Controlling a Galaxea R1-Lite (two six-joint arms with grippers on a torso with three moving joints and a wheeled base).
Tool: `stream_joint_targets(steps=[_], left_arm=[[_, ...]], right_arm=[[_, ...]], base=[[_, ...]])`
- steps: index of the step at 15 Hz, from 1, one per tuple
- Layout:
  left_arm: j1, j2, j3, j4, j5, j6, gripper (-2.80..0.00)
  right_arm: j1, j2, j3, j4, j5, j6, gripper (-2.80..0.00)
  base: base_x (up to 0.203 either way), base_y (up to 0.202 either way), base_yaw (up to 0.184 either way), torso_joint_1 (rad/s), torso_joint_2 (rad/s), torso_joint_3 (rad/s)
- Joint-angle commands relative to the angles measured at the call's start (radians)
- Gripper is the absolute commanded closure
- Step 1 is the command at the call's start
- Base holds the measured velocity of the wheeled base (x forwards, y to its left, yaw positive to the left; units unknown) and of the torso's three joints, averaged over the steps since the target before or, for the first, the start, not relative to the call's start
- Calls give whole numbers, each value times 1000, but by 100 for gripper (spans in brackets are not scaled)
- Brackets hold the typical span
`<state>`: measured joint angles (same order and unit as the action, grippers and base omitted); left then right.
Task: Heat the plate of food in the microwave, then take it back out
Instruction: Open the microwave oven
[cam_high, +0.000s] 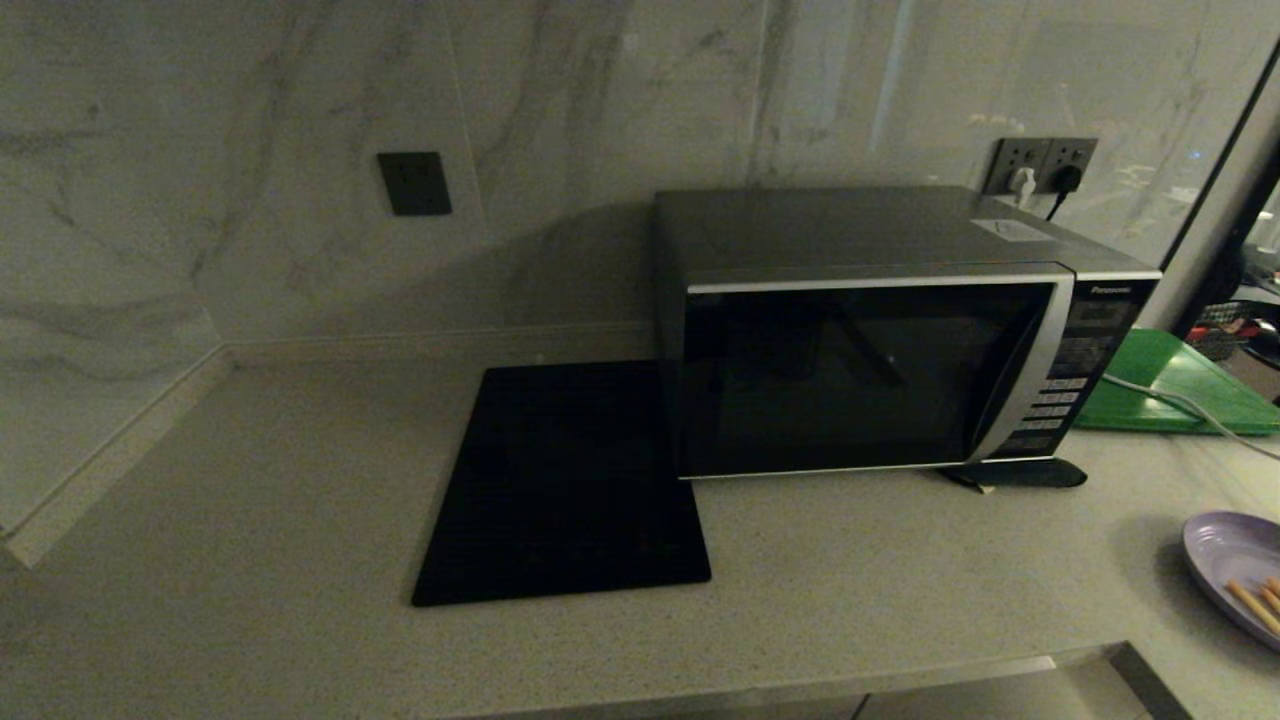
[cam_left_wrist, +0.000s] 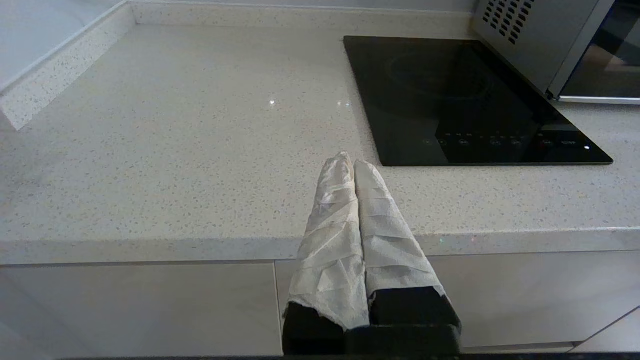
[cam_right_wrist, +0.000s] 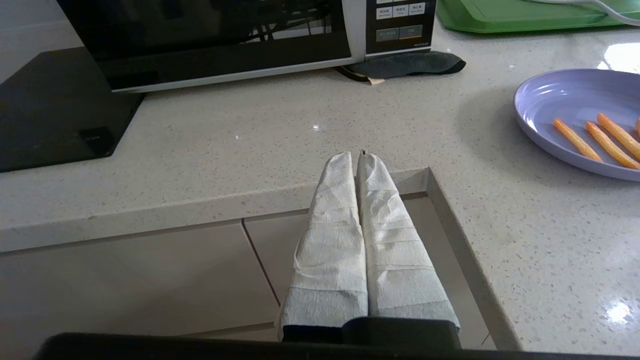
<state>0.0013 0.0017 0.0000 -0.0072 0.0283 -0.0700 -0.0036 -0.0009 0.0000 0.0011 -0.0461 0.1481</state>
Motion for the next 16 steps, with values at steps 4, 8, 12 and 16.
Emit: stream_joint_targets(steps=[4, 8, 12, 16], left_arm=[[0, 0, 0, 0, 1, -1, 0], [0, 0, 0, 0, -1, -1, 0], [0, 0, 0, 0, 1, -1, 0], [0, 0, 0, 0, -1, -1, 0]], right_arm=[[-1, 1, 3, 0, 0, -2, 0], [1, 1, 2, 2, 0, -2, 0], [-1, 0, 3, -1, -8, -1, 0], [-1, 19, -159, 65, -9, -3, 0]], base=[[0, 0, 0, 0, 0, 0], [0, 0, 0, 0, 0, 0], [0, 0, 0, 0, 0, 0], [0, 0, 0, 0, 0, 0]])
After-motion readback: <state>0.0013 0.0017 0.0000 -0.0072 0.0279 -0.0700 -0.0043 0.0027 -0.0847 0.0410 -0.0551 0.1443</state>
